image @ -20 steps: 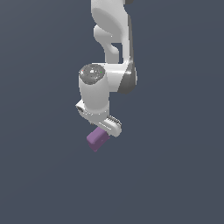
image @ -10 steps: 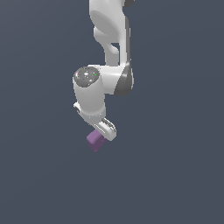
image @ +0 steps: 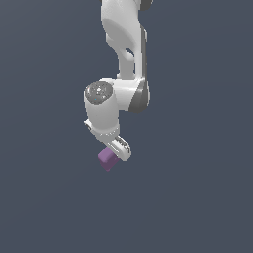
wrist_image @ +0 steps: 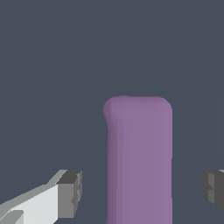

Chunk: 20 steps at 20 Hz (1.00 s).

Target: Pick up the object and move it to a goal position.

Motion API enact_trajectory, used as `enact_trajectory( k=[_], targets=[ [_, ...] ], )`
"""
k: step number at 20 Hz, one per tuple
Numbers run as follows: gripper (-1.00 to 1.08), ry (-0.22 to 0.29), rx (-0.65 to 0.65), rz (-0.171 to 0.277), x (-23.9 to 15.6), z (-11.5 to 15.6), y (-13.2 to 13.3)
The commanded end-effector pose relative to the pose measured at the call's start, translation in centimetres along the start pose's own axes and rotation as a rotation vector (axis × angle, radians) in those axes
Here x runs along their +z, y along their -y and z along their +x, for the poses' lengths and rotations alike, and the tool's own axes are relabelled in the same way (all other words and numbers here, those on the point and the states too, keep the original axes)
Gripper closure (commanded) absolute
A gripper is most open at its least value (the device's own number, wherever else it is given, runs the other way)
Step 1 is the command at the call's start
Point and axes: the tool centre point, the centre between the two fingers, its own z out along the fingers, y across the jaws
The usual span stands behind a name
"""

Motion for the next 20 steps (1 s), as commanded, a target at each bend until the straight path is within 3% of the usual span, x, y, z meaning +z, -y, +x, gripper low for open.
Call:
enact_trajectory(
  k=[1,10,11,20],
  targets=[
    [-0.92,0.001,0.002,-0.001,1.4,-0.1,-0.1],
    [-0.92,0.001,0.003,-0.001,3.3,0.0,0.0],
    [1.08,0.001,0.003,-0.001,3.3,0.0,0.0],
    [1.08,0.001,0.003,-0.001,3.3,0.0,0.0]
  ],
)
